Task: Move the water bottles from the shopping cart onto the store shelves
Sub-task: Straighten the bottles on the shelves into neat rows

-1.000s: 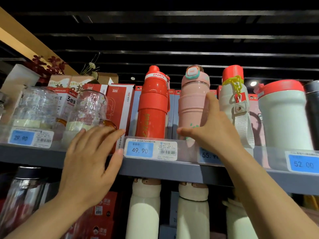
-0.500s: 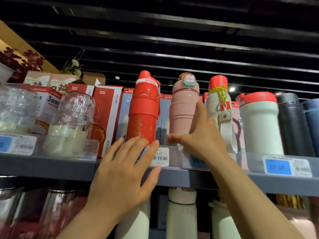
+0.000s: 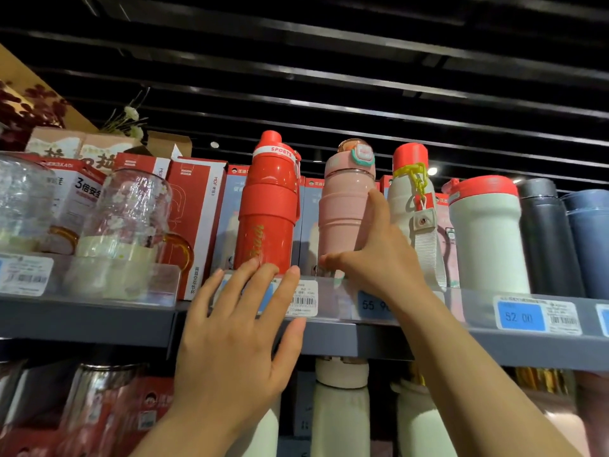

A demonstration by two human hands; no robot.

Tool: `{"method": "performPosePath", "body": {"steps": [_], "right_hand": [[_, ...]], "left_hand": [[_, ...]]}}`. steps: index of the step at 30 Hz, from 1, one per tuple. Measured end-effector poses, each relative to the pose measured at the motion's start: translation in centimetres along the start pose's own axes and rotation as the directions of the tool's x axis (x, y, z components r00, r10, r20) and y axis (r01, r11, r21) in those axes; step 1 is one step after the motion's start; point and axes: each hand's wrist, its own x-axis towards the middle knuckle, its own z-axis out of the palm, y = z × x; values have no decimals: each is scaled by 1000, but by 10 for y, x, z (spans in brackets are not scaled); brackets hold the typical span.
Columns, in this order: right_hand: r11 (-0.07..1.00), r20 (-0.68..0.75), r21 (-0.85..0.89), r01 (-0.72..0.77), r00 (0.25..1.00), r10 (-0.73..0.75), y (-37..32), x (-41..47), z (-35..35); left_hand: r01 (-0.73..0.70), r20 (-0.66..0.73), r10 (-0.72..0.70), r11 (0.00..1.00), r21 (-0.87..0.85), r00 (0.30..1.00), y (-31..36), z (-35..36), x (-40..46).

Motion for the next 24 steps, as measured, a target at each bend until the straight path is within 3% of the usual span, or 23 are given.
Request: {"method": "performPosePath", "body": {"steps": [13,20,24], "right_hand": [[988,86,151,-37,996,25,2,5,-10],[997,70,63,35,997,-40,8,2,-8],[990,-4,-96,102,995,-103,12,-7,-13]], "left_hand": [[-15,-38,17,999,37,999,-2,4,-1],[-9,-48,11,999,46,999,-2,5,-1],[-17,-54,20,998,65,998,-1,4,0]]}}
